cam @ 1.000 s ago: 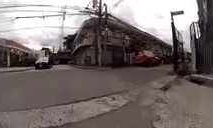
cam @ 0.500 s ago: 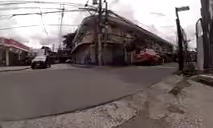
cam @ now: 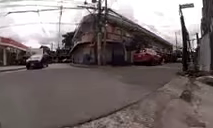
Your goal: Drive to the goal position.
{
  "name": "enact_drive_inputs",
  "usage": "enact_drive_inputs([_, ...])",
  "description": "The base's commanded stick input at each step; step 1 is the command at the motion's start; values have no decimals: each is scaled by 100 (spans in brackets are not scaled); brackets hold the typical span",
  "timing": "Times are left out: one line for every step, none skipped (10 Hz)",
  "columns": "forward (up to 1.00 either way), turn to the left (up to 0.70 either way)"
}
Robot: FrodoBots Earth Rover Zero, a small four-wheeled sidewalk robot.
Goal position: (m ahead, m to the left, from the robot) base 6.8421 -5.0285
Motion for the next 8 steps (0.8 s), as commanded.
enact_drive_inputs([70, 0])
enact_drive_inputs([70, 0])
enact_drive_inputs([70, 0])
enact_drive_inputs([70, -1])
enact_drive_inputs([70, -10])
enact_drive_inputs([70, -35])
enact_drive_inputs([70, -35])
enact_drive_inputs([70, -35])
